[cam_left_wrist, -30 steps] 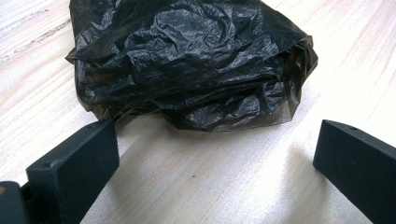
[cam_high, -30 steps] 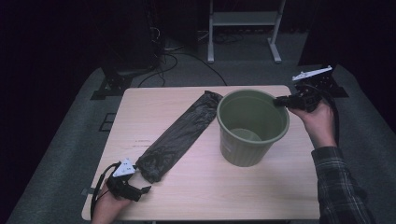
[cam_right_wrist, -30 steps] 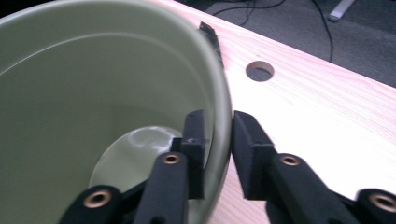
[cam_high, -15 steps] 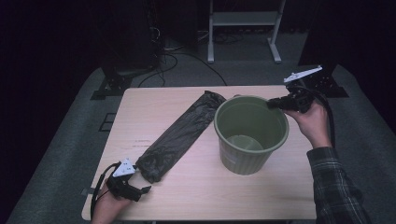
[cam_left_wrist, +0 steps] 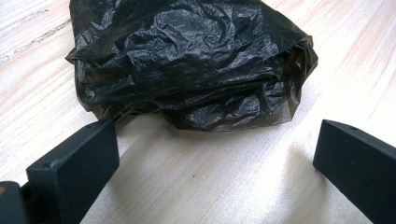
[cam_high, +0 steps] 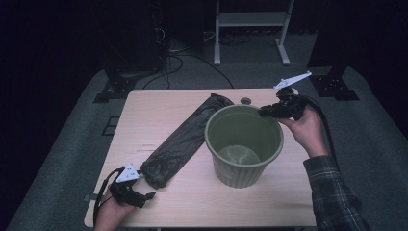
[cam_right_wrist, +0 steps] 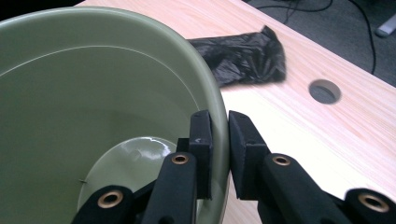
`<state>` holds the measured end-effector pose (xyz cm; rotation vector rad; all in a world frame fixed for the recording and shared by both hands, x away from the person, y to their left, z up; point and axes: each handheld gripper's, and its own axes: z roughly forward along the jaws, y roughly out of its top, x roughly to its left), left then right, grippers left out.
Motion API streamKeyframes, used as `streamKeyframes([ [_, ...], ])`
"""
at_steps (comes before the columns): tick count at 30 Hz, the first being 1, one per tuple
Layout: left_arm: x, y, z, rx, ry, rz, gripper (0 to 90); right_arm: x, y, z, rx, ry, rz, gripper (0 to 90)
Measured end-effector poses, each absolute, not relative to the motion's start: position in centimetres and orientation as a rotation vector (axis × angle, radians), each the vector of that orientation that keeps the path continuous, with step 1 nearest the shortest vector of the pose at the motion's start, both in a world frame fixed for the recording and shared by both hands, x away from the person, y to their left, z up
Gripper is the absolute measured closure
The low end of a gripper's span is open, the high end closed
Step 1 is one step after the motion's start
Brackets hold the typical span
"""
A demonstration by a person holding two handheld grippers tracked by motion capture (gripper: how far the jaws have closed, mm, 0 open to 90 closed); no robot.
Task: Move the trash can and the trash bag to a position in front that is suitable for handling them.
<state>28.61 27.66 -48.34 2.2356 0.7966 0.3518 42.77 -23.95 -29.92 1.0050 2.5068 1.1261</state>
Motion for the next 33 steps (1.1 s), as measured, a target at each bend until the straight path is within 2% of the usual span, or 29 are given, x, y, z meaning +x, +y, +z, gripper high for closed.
streamKeyframes([
  [16,28.6,27.6,-48.3,2.234,0.798,0.35,0.0,42.8,-19.3,-30.1,0.916,2.552,1.183,80.3],
  [23,28.6,27.6,-48.3,2.234,0.798,0.35,0.0,42.9,-18.8,-30.3,0.901,2.548,1.224,78.9],
  [24,28.6,27.6,-48.3,2.233,0.798,0.349,0.0,42.9,-18.8,-30.3,0.901,2.543,1.224,76.2],
  [25,28.6,27.6,-48.3,2.234,0.798,0.35,0.0,42.8,-18.9,-30.3,0.905,2.526,1.229,67.4],
  [26,28.6,27.6,-48.3,2.234,0.798,0.35,0.0,42.8,-18.9,-30.3,0.905,2.526,1.229,67.4],
  [28,28.6,27.6,-48.3,2.234,0.798,0.35,0.0,42.6,-19.3,-29.9,0.93,2.494,1.252,50.6],
  [30,28.6,27.6,-48.3,2.234,0.798,0.35,0.0,42.2,-19.9,-29.6,0.933,2.462,1.292,43.8],
  [31,28.6,27.6,-48.3,2.234,0.798,0.35,0.0,42.2,-19.9,-29.6,0.933,2.462,1.292,43.8],
  [32,28.6,27.6,-48.3,2.234,0.798,0.35,0.0,41.9,-20.5,-29.3,0.935,2.439,1.305,36.0],
  [33,28.6,27.6,-48.3,2.234,0.798,0.35,0.0,41.7,-20.7,-29.3,0.941,2.426,1.302,33.2],
])
